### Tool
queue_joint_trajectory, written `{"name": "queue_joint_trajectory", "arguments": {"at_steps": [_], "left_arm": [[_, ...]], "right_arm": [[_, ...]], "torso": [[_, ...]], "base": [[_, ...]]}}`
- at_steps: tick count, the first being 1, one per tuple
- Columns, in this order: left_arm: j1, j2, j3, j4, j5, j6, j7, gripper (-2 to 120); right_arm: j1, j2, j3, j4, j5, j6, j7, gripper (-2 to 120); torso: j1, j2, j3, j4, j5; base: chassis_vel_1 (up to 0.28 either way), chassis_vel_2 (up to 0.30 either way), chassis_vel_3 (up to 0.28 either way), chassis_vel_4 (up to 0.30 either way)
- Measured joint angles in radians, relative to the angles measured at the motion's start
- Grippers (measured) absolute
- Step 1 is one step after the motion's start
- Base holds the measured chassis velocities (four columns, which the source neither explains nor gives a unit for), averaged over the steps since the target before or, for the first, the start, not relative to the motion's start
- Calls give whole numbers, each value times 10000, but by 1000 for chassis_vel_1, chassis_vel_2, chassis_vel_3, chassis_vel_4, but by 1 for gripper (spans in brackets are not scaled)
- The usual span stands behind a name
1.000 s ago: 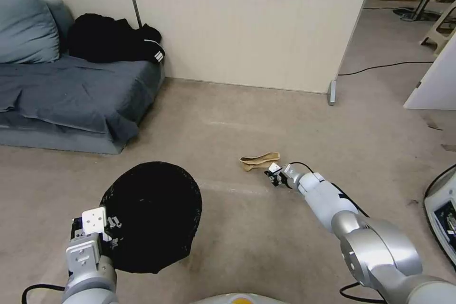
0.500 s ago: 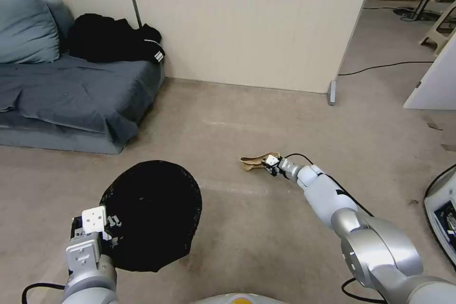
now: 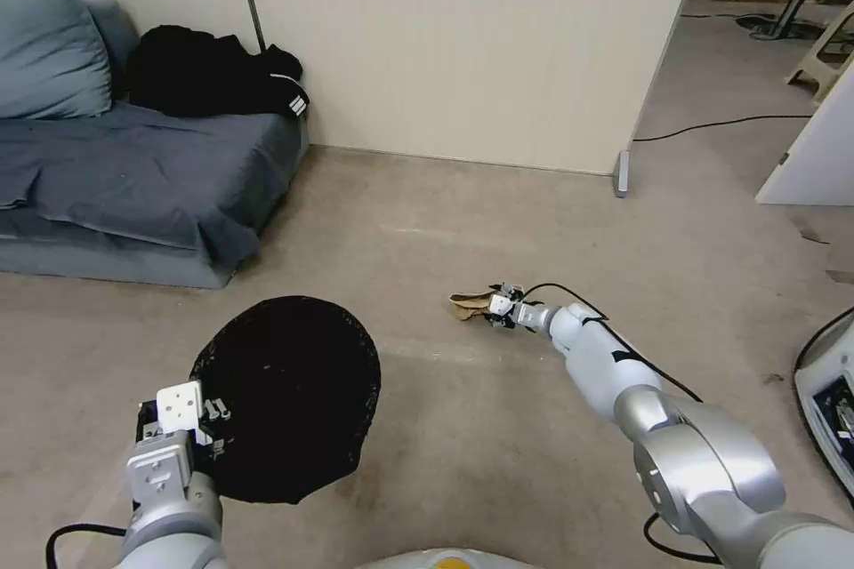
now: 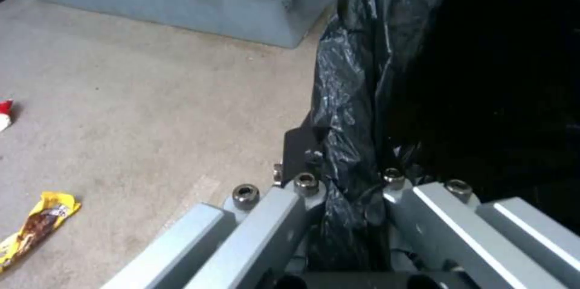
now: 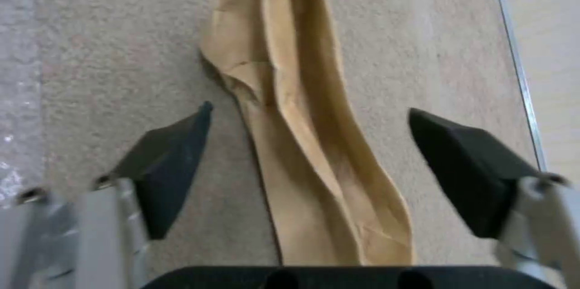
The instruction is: Pick up the trash bin, then pick up the garbage from the floor and place it into the trash bin.
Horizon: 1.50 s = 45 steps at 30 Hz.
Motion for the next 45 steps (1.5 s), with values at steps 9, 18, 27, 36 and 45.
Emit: {"name": "queue_joint_trajectory", "arguments": {"at_steps": [9,18,27,36,45], "left_arm": [[97,-11,70,0,100,-29,3,0],[71,45,192,0,117,-66,6,0],[-32,71,342,0,147,-101,8,0],[-137,107,389,147,223,-130,8,0],[-477,577,449,546,-5,-13,93,0]], "right_arm": [[271,259,45,-360,-198,-716,296,100],[380,192,158,-620,514,-1424,232,100],[391,477,165,-715,948,-2239,109,100],[544,651,302,-874,1029,-2668,129,100],[310,452,895,-955,1644,-2996,143,100]], "torso": [[0,1,0,2,0],[0,0,0,-1,0],[0,0,0,1,0],[0,0,0,2,0],[0,1,0,-2,-4]], "base": [[0,0,0,0],[0,0,0,0],[0,0,0,0],[0,0,0,0],[0,0,0,0]]}}
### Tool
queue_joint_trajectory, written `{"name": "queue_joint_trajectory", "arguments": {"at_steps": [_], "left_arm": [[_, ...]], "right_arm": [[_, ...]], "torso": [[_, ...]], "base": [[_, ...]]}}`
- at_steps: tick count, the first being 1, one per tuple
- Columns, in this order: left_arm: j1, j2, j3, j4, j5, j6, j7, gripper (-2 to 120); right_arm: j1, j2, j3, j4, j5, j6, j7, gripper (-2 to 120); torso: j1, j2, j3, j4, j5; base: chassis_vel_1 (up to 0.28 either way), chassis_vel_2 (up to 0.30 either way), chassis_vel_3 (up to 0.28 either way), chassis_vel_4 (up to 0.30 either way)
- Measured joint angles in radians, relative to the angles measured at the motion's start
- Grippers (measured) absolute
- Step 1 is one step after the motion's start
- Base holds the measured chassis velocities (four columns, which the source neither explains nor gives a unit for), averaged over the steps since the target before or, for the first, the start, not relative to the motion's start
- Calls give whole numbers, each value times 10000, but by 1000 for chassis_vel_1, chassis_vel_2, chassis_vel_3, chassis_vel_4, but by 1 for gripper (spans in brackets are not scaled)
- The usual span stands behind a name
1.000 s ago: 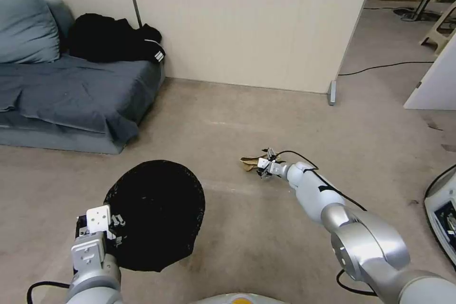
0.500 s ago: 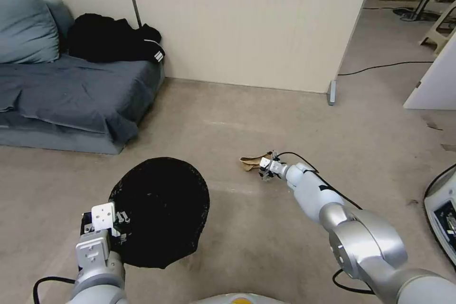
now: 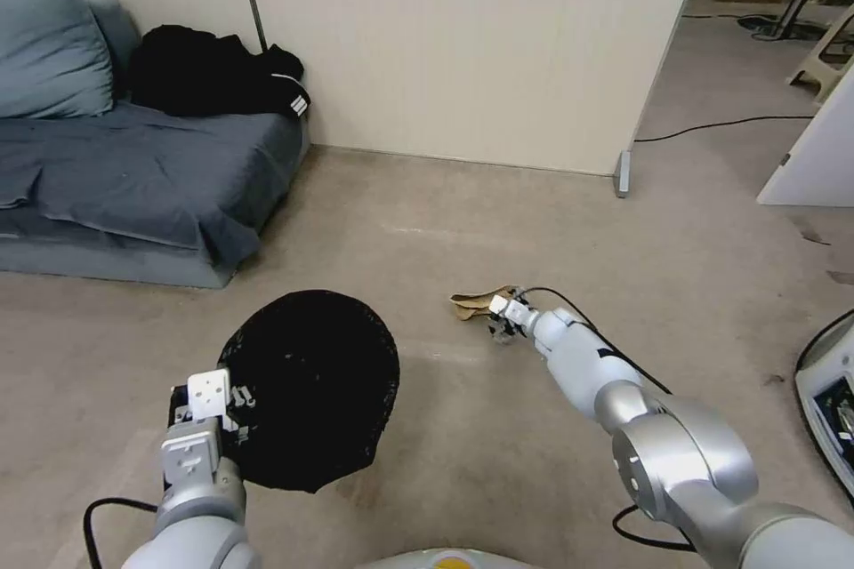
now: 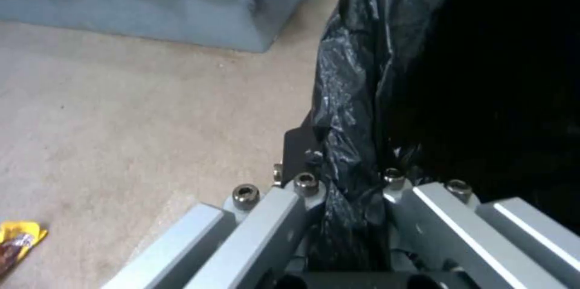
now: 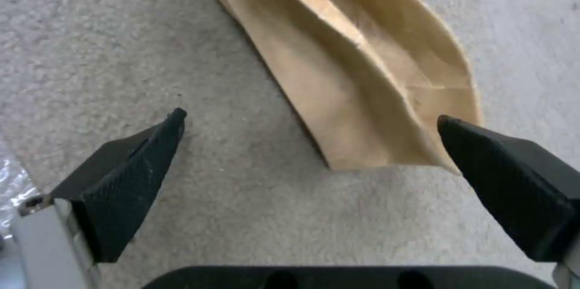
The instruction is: Pick up the trash bin, then pick up the garbage from the floor and place it into the trash bin.
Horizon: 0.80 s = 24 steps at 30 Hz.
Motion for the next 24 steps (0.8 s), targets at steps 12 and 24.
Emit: {"name": "queue_joint_trajectory", "arguments": {"at_steps": [12,24], "left_arm": [[-91,-166,207,130,204,-41,1,0],[-257,-147,308,277,209,-46,1,0]], "right_arm": [[102,305,-21,-243,663,-401,10,100],[225,159,-31,-101,-19,-107,388,100]], "torso": [[0,0,0,3,3],[0,0,0,0,3]], "base": [[0,0,0,0],[0,0,0,0]]}}
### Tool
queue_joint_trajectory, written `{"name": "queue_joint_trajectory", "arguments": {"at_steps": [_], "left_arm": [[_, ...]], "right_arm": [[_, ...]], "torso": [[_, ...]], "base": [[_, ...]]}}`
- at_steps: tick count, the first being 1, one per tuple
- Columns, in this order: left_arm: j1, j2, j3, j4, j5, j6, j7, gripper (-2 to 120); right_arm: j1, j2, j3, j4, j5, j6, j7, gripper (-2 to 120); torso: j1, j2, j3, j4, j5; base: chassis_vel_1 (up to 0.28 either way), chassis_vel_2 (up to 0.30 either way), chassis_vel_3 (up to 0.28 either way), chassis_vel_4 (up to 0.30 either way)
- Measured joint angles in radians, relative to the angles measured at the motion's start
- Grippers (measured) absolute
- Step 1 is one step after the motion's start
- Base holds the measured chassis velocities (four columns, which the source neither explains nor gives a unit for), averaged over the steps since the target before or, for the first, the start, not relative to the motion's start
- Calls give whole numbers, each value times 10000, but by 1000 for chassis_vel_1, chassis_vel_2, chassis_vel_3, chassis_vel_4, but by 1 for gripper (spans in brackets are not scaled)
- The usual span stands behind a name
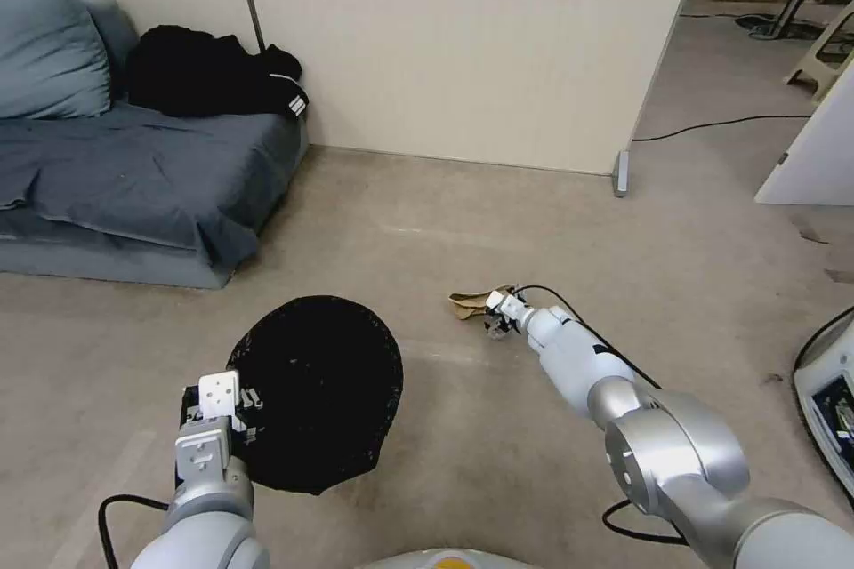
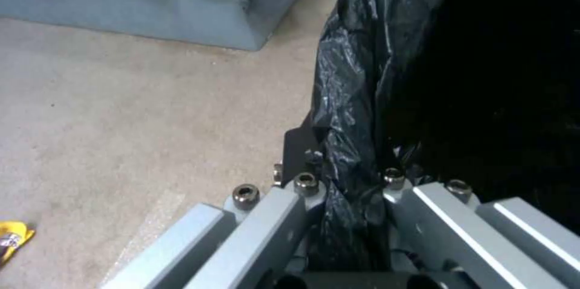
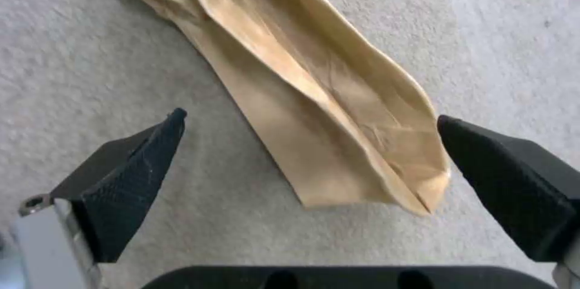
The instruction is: Pick up the trash bin, then pick up the garbage from the floor and place it into the trash bin.
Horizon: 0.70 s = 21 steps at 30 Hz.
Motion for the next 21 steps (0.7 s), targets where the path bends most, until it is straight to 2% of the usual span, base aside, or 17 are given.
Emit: {"name": "queue_joint_trajectory", "arguments": {"at_steps": [10,12,15,16,19,20,21], "left_arm": [[-36,16,105,63,38,0,0,0],[-40,22,107,68,41,0,0,0],[-36,36,119,69,53,0,0,0],[-36,36,119,69,53,0,0,0],[-28,31,155,72,81,0,0,0],[-28,31,155,72,81,0,0,0],[-25,28,170,81,95,-1,0,0]], "right_arm": [[120,-82,1,-51,-73,31,80,98],[126,-82,3,-64,-61,30,68,94],[156,-65,12,-97,-28,39,41,80],[156,-65,12,-97,-28,39,41,80],[185,-51,13,-119,14,40,16,65],[185,-51,13,-119,14,40,16,65],[194,-43,13,-131,53,39,-3,59]], "torso": [[1,0,0,0,0],[1,0,0,0,1],[0,0,0,2,1],[0,0,0,2,1],[0,0,1,1,1],[0,0,1,1,1],[1,0,0,1,1]], "base": [[0,0,0,0],[0,0,0,0],[0,0,0,0],[0,0,0,0],[0,0,0,0],[0,0,0,0],[0,0,0,0]]}}
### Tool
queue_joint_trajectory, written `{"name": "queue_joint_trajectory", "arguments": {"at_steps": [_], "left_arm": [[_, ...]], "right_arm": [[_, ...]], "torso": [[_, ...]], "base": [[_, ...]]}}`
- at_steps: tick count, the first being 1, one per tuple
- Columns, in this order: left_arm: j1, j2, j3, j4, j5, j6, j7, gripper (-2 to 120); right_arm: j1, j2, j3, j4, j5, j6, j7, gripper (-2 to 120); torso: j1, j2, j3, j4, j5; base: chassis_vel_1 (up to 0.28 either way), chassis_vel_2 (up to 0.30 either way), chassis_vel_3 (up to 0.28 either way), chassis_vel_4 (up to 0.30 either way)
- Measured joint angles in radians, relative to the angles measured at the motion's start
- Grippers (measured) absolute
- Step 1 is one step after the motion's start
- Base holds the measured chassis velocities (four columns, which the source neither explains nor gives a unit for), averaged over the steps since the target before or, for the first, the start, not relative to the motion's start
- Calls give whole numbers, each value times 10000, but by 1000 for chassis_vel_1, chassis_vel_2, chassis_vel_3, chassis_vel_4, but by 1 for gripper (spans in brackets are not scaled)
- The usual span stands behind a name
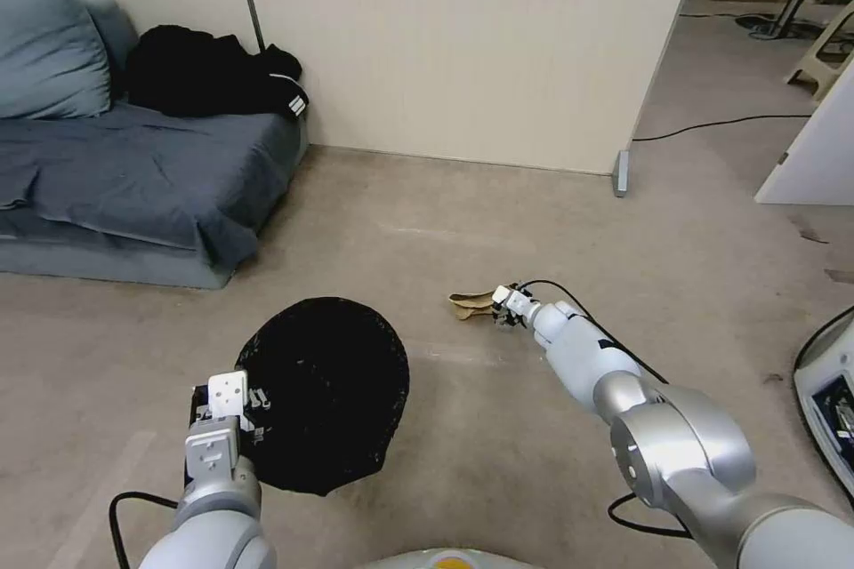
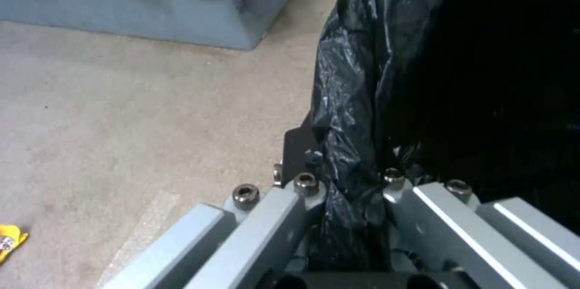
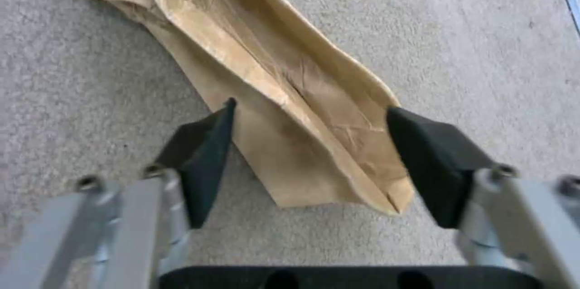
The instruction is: Pick up the trash bin, then pick up the garbage from the floor and place it into the trash bin.
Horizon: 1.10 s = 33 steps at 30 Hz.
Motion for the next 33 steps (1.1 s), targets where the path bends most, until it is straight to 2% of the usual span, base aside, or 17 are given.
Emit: {"name": "queue_joint_trajectory", "arguments": {"at_steps": [3,4,6,8,12,13,16,33], "left_arm": [[2,-1,34,17,24,-5,0,0],[2,-1,34,17,24,-5,0,0],[12,-1,58,27,48,-15,0,0],[17,-4,68,31,62,-18,0,0],[40,-5,117,32,107,-34,0,0],[40,-5,117,32,107,-34,0,0],[46,2,123,32,112,-40,1,0],[-69,9,227,182,98,-49,17,0]], "right_arm": [[26,28,3,-44,219,-41,-59,48],[26,28,3,-44,219,-41,-59,48],[40,47,5,-71,348,-95,-76,36],[45,56,6,-78,411,-134,-87,33],[59,79,15,-139,791,-332,-187,14],[59,79,15,-139,791,-332,-187,14],[60,82,16,-154,938,-382,-239,3],[-184,-4,59,-97,1509,-426,-302,0]], "torso": [[0,0,0,0,-1],[0,0,0,0,-1],[-1,0,0,0,0],[0,0,0,0,-1],[0,0,0,0,-1],[0,0,0,0,-1],[0,0,0,0,0],[-1,0,0,0,0]], "base": [[0,0,0,0],[0,0,0,0],[0,0,0,0],[0,0,0,0],[0,0,0,0],[0,0,0,0],[0,0,0,0],[0,0,0,0]]}}
